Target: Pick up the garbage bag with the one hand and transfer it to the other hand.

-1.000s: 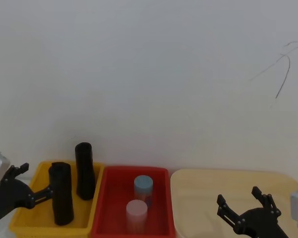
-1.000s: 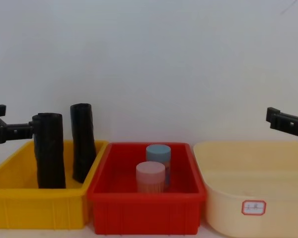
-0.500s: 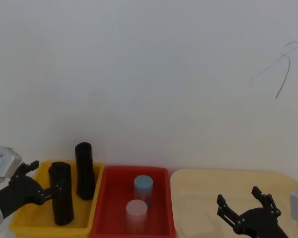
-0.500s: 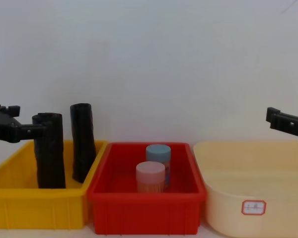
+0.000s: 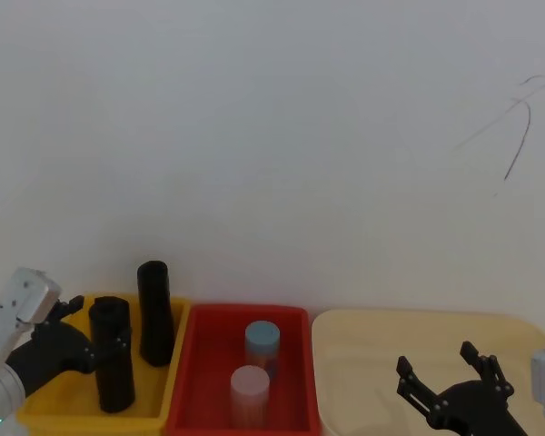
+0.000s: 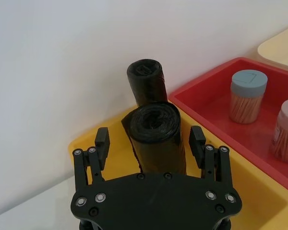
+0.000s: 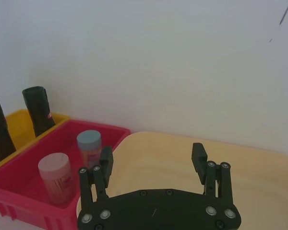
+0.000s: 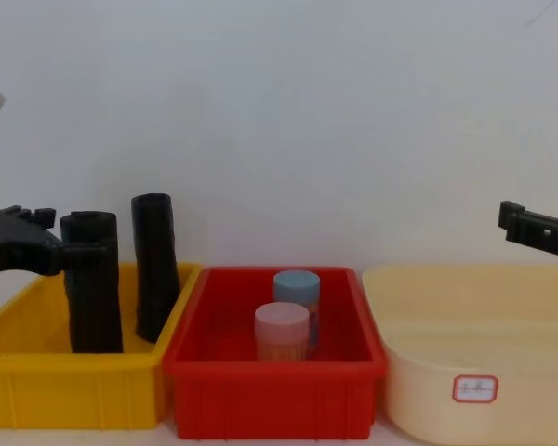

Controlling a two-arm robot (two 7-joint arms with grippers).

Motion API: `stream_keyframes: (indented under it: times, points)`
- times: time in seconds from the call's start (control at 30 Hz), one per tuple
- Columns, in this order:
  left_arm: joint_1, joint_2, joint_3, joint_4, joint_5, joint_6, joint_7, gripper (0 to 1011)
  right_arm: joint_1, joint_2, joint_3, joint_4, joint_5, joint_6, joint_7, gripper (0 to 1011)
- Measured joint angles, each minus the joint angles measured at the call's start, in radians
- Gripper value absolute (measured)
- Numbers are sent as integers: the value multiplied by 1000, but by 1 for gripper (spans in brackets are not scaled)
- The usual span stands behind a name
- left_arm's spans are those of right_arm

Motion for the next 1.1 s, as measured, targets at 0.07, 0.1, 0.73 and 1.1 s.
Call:
stream_keyframes:
  times: [0.07,0.1,0.73,1.1]
  points:
    - [-9,-10,4,14,6,0,4,1000,0,0,0,0,0,0,0,1001]
    - [-11,-13,5,18,9,0,5,1000,0,0,0,0,0,0,0,1001]
    - [-56,-66,30,84,48,10,22,751,0,0,0,0,0,0,0,1001]
    - [-63,-75,33,95,54,12,25,522,0,0,0,0,0,0,0,1001]
